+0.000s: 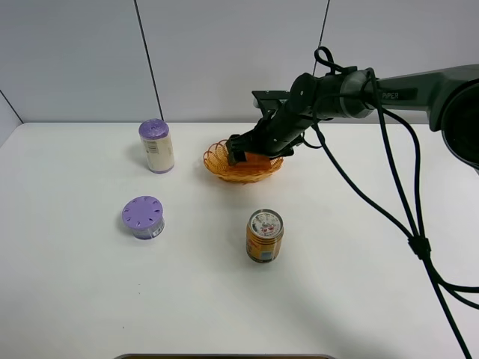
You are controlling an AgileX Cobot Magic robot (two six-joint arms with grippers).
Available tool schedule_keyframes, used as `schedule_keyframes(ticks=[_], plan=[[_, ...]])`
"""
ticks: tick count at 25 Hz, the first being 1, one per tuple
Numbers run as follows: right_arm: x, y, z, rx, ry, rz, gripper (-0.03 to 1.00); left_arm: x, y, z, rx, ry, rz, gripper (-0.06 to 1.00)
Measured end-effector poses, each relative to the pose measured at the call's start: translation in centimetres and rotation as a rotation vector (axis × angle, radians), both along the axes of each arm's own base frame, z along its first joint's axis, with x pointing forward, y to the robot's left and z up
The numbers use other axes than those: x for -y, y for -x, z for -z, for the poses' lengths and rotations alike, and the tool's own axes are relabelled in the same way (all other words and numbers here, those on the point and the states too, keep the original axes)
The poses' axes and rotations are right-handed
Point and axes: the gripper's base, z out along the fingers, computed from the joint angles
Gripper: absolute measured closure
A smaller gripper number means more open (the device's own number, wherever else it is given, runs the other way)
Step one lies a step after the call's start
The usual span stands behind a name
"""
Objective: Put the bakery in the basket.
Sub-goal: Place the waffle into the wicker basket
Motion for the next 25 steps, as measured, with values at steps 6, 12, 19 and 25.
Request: schedule_keyframes(ticks=[6, 12, 19, 25], plan=[[0.0, 0.0, 0.0, 0.000, 0.000, 0.000, 0.07, 0.0, 0.0, 0.0, 0.000, 0.000, 0.000, -0.05], [0.0, 0.1, -0.7, 0.010, -0.003, -0.005, 0.07, 0.0, 0.0, 0.0, 0.000, 0.000, 0.000, -0.05], [0.6, 1.5, -6.1, 0.052, 0.015, -0.072, 0.07, 0.0, 0.0, 0.0, 0.000, 0.000, 0.000, -0.05], [2.1, 3.9, -10.6, 0.013, 0.089, -0.108, 0.07, 0.0, 0.0, 0.0, 0.000, 0.000, 0.000, -0.05]])
